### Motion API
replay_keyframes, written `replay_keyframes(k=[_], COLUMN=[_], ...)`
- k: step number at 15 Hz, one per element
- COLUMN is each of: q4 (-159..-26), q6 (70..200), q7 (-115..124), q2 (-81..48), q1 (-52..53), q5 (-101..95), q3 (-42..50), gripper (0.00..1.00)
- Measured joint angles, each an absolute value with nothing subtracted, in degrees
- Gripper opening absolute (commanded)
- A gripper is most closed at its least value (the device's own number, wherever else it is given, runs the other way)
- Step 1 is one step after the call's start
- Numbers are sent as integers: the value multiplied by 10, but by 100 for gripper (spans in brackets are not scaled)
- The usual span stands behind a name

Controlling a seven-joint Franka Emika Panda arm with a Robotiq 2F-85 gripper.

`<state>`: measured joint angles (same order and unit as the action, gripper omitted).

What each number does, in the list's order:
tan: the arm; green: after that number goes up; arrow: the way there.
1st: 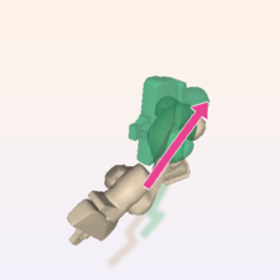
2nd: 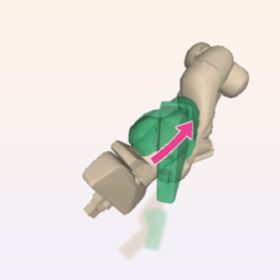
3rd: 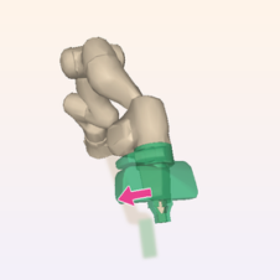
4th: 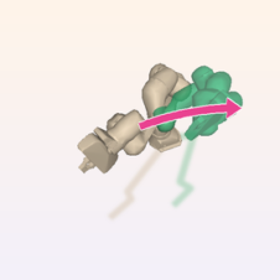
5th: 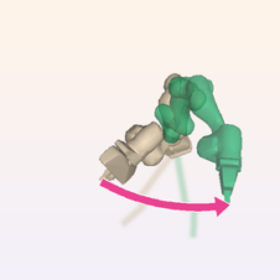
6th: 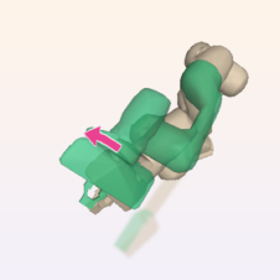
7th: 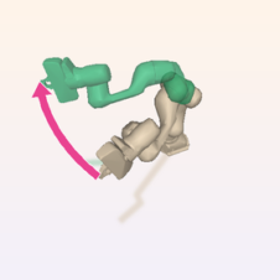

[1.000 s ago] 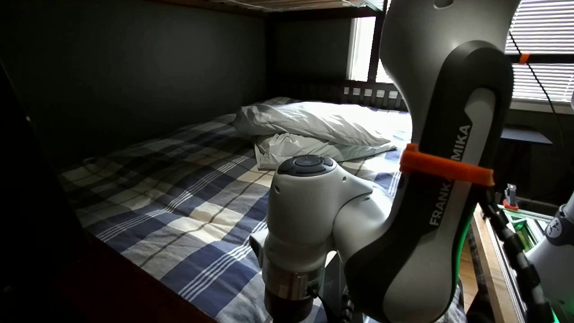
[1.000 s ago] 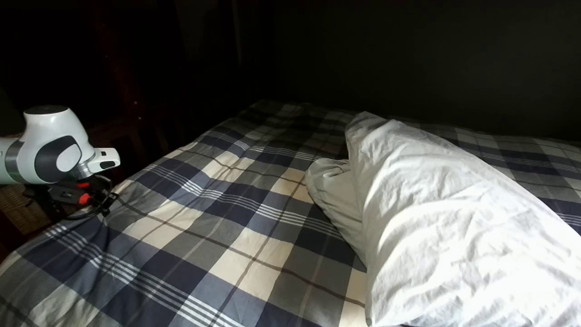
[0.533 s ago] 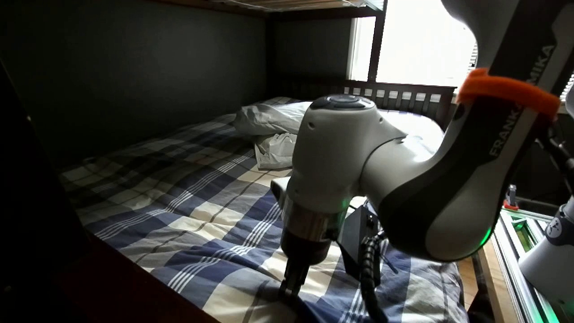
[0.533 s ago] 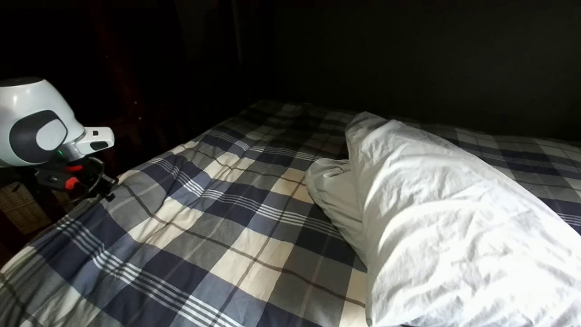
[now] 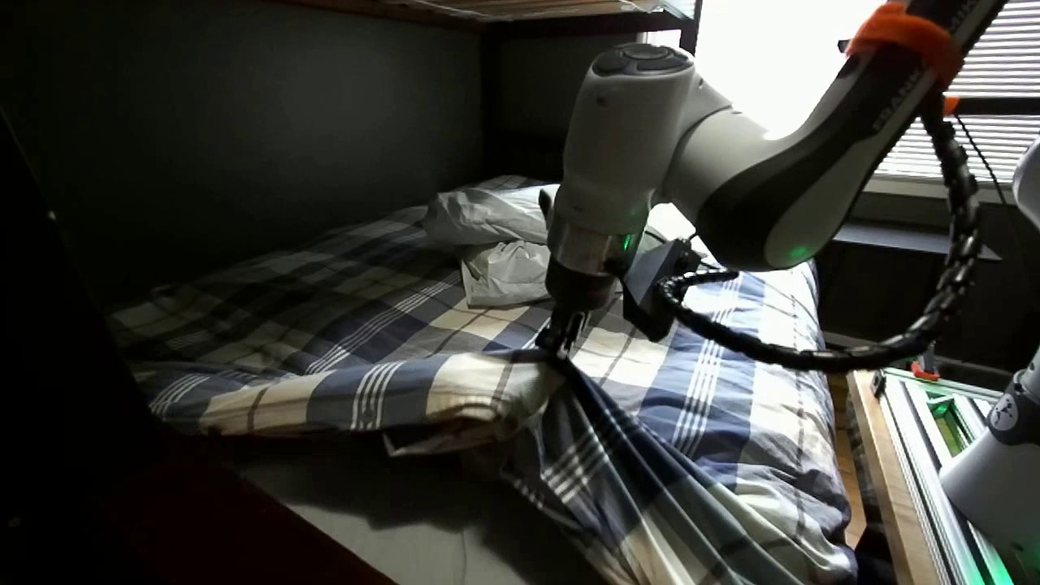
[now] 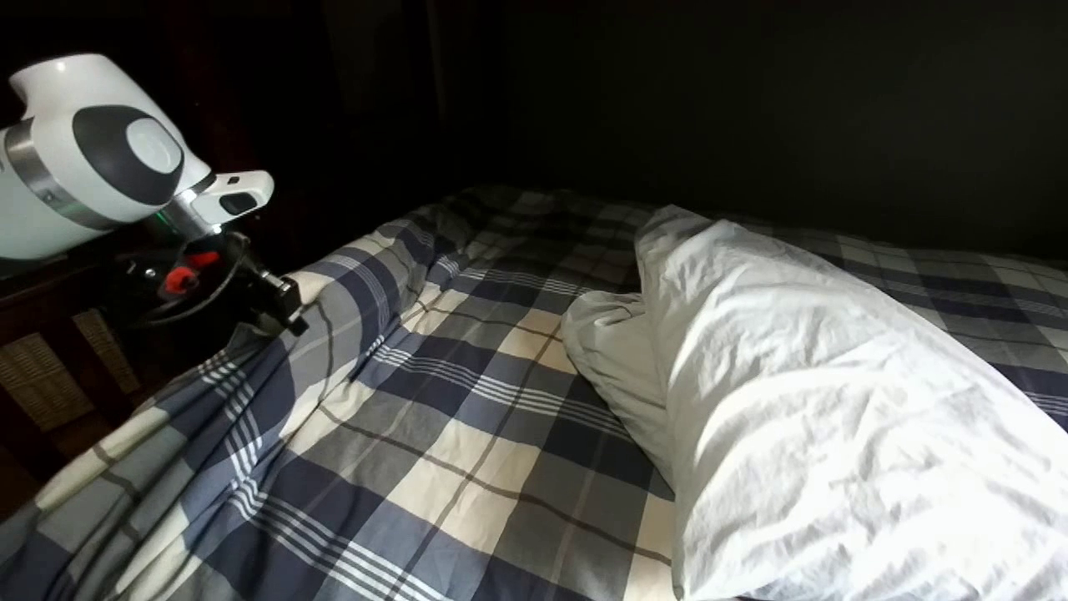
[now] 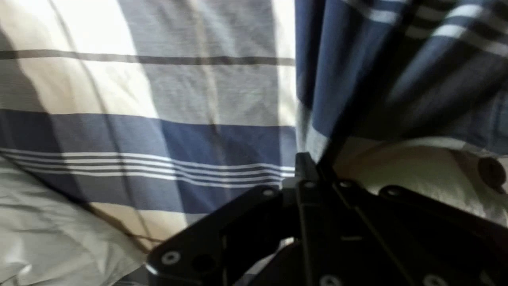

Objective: Move the left side of the duvet to the right

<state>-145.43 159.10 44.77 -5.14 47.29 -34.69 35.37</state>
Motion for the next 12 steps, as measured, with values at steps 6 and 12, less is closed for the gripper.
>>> replay_keyframes(k=[6, 12], q4=[-1444, -1472], q6=[1370, 1271], q7=[612, 630], q2=[93, 201], q1=[378, 149], q5=[-553, -569], q3=[317, 141], gripper=[1, 1])
